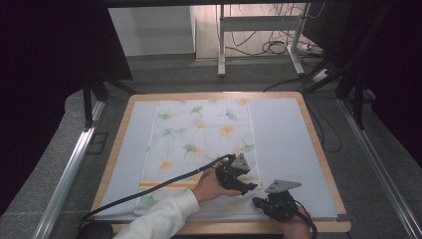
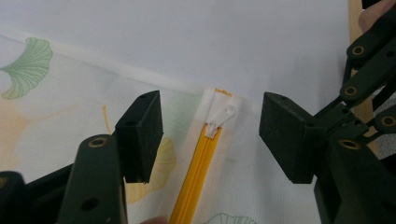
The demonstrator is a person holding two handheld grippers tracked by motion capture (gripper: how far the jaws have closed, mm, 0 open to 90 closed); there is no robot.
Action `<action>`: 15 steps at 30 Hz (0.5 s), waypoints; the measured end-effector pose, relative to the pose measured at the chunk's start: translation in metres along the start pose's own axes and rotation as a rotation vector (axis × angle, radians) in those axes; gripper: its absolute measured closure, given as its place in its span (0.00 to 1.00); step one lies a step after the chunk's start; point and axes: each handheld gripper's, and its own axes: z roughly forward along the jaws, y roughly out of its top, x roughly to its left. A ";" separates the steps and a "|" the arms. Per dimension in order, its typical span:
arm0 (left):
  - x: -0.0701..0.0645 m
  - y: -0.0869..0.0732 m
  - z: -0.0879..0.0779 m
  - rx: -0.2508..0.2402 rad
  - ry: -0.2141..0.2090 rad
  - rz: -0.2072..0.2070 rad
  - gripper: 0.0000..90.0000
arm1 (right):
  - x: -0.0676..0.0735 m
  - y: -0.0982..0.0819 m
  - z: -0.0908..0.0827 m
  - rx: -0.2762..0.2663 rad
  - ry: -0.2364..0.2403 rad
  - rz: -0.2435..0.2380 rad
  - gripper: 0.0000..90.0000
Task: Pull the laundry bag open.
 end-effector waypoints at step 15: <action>-0.003 0.003 0.018 0.029 -0.020 -0.001 0.46 | 0.000 0.001 0.002 0.006 0.000 0.003 0.98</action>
